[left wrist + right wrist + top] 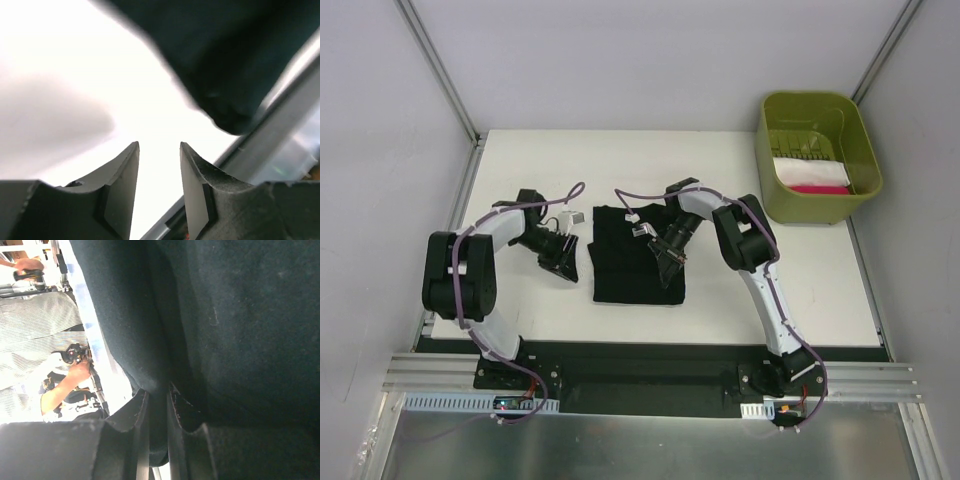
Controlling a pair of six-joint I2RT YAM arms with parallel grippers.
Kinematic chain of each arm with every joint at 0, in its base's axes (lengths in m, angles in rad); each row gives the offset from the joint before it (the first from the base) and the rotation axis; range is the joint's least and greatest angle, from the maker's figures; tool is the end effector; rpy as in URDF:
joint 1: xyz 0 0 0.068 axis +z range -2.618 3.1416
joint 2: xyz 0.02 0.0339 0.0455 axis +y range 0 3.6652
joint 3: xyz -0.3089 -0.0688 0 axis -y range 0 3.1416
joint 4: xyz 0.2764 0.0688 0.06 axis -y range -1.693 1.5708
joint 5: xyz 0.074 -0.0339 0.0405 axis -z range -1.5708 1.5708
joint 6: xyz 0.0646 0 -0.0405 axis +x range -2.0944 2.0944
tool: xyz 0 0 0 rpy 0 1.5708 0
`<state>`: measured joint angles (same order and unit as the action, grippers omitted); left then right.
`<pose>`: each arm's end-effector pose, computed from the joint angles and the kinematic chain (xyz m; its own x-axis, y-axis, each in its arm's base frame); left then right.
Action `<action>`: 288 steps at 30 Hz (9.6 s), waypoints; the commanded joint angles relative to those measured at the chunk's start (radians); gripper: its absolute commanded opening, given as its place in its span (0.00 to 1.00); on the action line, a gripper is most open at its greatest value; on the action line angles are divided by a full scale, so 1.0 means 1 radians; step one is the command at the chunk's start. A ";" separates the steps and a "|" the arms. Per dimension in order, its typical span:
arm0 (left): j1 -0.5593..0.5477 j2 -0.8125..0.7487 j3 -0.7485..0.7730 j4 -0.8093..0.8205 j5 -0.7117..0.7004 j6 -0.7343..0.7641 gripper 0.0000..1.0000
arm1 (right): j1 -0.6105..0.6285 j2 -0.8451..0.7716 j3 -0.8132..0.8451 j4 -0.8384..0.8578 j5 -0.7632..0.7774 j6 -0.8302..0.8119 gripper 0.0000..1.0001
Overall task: Roll the t-shirts
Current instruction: Roll the T-shirt to the center of the board.
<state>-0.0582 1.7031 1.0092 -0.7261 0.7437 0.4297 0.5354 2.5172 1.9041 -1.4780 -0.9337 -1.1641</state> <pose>0.3268 -0.0628 0.1689 -0.8371 0.3559 -0.4154 0.5424 0.6386 -0.5459 0.3823 0.2872 0.0866 -0.3321 -0.8323 -0.4439 -0.6695 -0.1235 0.7325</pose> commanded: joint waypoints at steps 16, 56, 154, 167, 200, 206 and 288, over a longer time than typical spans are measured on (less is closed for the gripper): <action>-0.607 -0.855 -0.491 0.522 -0.425 0.516 0.59 | 0.035 0.091 0.046 -0.180 0.187 0.043 0.11; -0.595 -0.289 -0.282 0.242 -0.103 0.546 0.00 | -0.305 -0.855 -0.298 0.614 0.379 0.348 0.96; -0.332 -0.451 -0.018 0.172 -0.193 0.257 0.52 | 0.060 0.117 0.085 -0.117 0.245 0.171 0.01; -0.710 -0.681 -0.472 0.536 -0.452 0.481 0.67 | 0.095 0.144 0.093 -0.108 0.317 0.208 0.01; -0.554 -0.243 -0.218 0.222 -0.039 0.480 0.08 | -0.319 -0.660 -0.130 0.412 0.216 0.250 0.63; -0.473 -0.119 -0.063 0.119 0.121 0.420 0.09 | -0.168 -1.255 -0.836 1.039 0.412 0.066 0.79; -0.696 -0.611 -0.342 0.467 -0.491 0.437 0.87 | 0.018 0.109 0.131 -0.179 0.157 0.070 0.13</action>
<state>-0.7162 1.0977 0.6926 -0.3466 0.3187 0.8024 0.5533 2.5614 2.0171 -1.5021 -0.8848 -1.0874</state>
